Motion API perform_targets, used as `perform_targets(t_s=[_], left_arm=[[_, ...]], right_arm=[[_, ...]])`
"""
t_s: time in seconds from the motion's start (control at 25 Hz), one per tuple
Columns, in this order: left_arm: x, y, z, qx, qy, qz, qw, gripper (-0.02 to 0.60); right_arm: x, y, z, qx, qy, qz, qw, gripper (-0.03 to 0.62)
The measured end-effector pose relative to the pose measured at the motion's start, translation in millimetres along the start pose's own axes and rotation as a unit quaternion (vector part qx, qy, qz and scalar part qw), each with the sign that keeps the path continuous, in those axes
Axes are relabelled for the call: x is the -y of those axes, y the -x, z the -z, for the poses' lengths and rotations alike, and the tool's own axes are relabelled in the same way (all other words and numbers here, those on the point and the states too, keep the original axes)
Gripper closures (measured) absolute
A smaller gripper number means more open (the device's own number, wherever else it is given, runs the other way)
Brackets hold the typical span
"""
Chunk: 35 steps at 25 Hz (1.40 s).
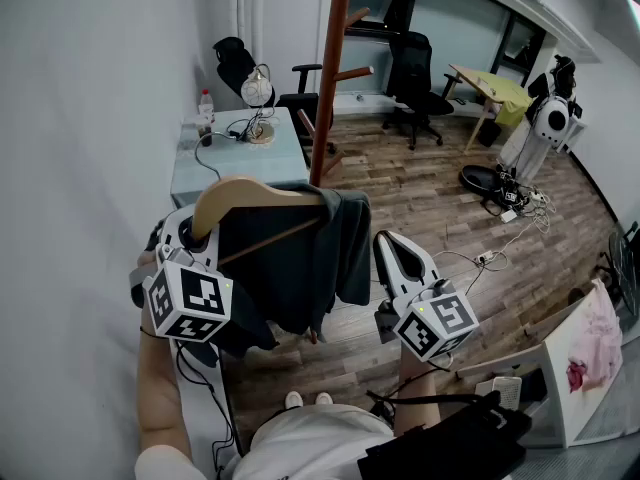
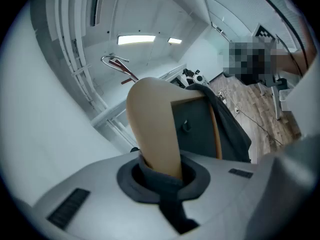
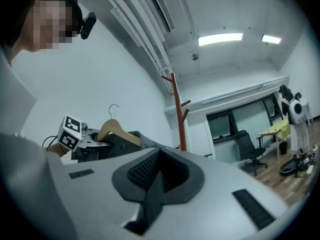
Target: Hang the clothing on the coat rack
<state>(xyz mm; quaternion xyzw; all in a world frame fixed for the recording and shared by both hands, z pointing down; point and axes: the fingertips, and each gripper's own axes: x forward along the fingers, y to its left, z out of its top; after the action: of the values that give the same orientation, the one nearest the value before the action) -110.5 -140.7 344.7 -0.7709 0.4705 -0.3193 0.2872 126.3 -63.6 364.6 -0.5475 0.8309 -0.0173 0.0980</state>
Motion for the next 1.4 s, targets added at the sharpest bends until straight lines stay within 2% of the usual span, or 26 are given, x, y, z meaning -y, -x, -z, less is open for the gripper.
perform_targets(t_s=[0.76,1.12,1.4], left_arm=[[-7.9,-6.1,2.3,0.008,0.002,0.020,0.9998,0.551],[-24.7,-11.6,-1.7,0.033,0.000,0.041,0.9986,0.551],[-33.9,-32.9,-22.6,0.058,0.002,0.062,0.9964,0.551]], right_arm=[[-9.1,-15.2,-9.5,0.009,0.003,0.005,1.000,0.574],[-1.3,-19.9,-26.4,0.028,0.017,0.052,0.998,0.573],[23.3,-35.8,-42.2,0.028,0.039,0.060,0.997,0.574]])
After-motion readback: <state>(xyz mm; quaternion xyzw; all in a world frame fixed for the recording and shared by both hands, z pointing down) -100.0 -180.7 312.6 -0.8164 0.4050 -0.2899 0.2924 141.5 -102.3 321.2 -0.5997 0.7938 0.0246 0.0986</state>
